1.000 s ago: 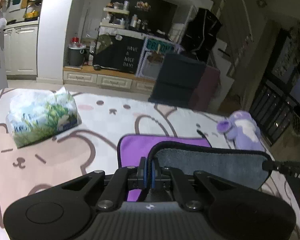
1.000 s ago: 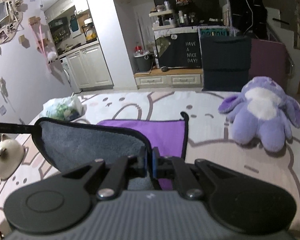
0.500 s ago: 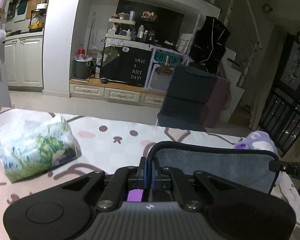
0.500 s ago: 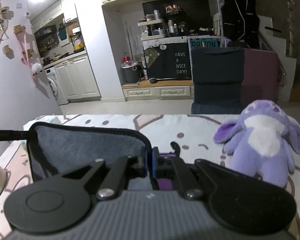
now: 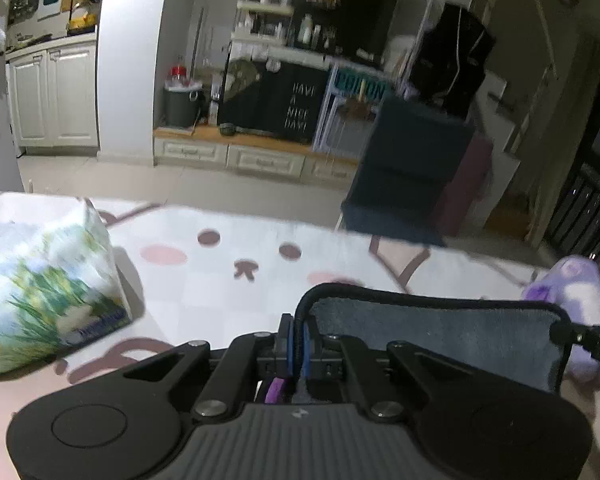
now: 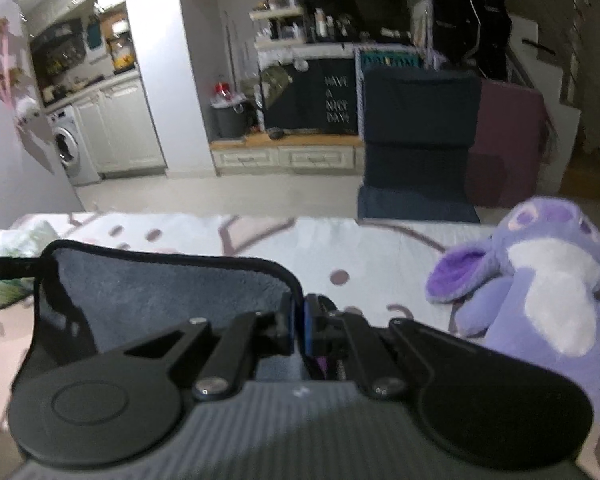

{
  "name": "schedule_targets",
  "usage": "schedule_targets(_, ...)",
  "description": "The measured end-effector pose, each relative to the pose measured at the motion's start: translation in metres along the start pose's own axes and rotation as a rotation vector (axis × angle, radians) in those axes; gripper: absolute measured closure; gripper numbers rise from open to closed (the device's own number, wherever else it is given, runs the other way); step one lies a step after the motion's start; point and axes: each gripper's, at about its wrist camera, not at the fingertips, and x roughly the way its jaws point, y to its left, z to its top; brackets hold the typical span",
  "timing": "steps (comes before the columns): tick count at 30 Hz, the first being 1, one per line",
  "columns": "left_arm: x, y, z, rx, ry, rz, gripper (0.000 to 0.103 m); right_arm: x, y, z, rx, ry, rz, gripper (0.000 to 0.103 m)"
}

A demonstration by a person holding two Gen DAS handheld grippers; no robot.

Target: Fold towel

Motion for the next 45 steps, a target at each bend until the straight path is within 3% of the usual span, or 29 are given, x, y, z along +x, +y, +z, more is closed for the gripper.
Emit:
schedule_targets(12,0.044,0.000,-0.006,0.026,0.074,0.077,0.098,0.076,-0.004,-0.006,0.031,0.120,-0.063,0.097)
schedule_targets(15,0.043,0.000,-0.006,0.028,0.082,0.092,0.092,0.082,-0.002,-0.007,0.032,0.128,-0.069,0.094)
schedule_targets(16,0.045,-0.001,-0.004,0.027,0.087,0.104,0.084,0.082,-0.002,-0.006,0.039,0.123,-0.069,0.090)
schedule_targets(17,0.044,0.001,-0.004,0.025,0.090,0.115,0.072,0.080,-0.003,-0.006,0.045,0.116,-0.060,0.078)
schedule_targets(18,0.041,0.002,-0.005,0.020,0.095,0.116,0.067,0.079,-0.003,-0.005,0.051,0.113,-0.055,0.070)
schedule_targets(20,0.037,0.005,-0.006,0.012,0.103,0.117,0.056,0.076,-0.002,-0.004,0.056,0.100,-0.066,0.040)
schedule_targets(21,0.035,0.006,-0.007,0.010,0.107,0.123,0.052,0.073,-0.002,-0.002,0.054,0.091,-0.061,0.037)
schedule_targets(23,0.028,0.007,-0.009,0.012,0.114,0.129,0.032,0.064,-0.002,-0.003,0.053,0.083,-0.051,0.026)
schedule_targets(25,0.021,0.006,-0.012,0.019,0.112,0.142,0.022,0.056,-0.002,-0.004,0.064,0.073,-0.056,0.019)
schedule_targets(31,-0.003,-0.003,-0.015,0.041,0.095,0.139,0.002,0.029,0.002,-0.011,0.059,0.053,-0.065,0.001)
schedule_targets(45,-0.077,-0.032,-0.018,0.094,0.070,0.126,0.000,-0.048,0.019,-0.018,0.063,0.016,-0.076,0.000)
